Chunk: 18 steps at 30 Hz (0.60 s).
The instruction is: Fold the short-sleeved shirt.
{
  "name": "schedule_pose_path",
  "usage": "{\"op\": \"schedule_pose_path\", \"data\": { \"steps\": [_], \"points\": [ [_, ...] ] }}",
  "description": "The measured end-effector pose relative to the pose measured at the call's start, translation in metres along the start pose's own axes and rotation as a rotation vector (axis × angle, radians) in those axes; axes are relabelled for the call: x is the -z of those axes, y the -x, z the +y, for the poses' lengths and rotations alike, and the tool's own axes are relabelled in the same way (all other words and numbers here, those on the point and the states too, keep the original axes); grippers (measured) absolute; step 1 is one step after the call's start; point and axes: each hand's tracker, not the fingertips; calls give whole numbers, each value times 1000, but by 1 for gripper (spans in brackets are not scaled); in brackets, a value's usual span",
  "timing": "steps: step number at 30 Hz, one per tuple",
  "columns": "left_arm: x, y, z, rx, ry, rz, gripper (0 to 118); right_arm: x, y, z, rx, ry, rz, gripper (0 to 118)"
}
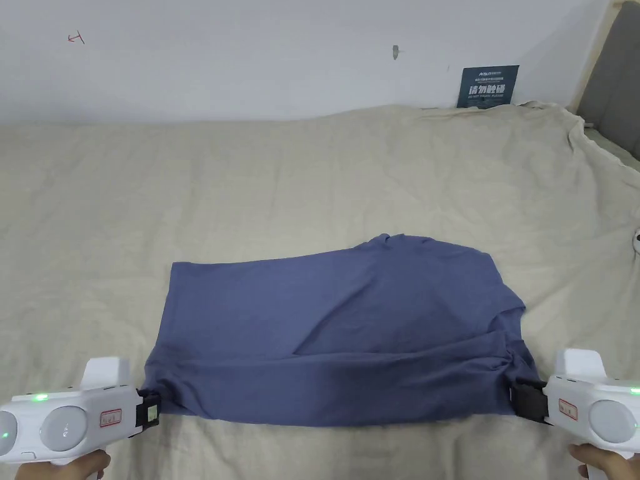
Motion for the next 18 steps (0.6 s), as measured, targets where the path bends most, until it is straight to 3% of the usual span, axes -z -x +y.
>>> {"op": "schedule_pose_path", "data": {
  "steps": [3, 4, 6, 7, 18],
  "points": [
    [0, -1, 0, -2, 2, 2, 1, 14, 3, 4, -17, 42, 0, 72],
    [0, 0, -1, -3, 2, 2, 1, 15, 4, 5, -21, 43, 4, 64],
    [-1, -1, -2, -5, 5, 2, 1, 19, 6, 4, -28, 50, 4, 8],
    [-1, 0, -3, -5, 5, 2, 1, 18, 7, 2, -34, 51, 7, 3],
    [-20, 29, -18, -86, -4, -24, 1, -57, -22, -17, 63, -82, 129, 3]
  ]
}}
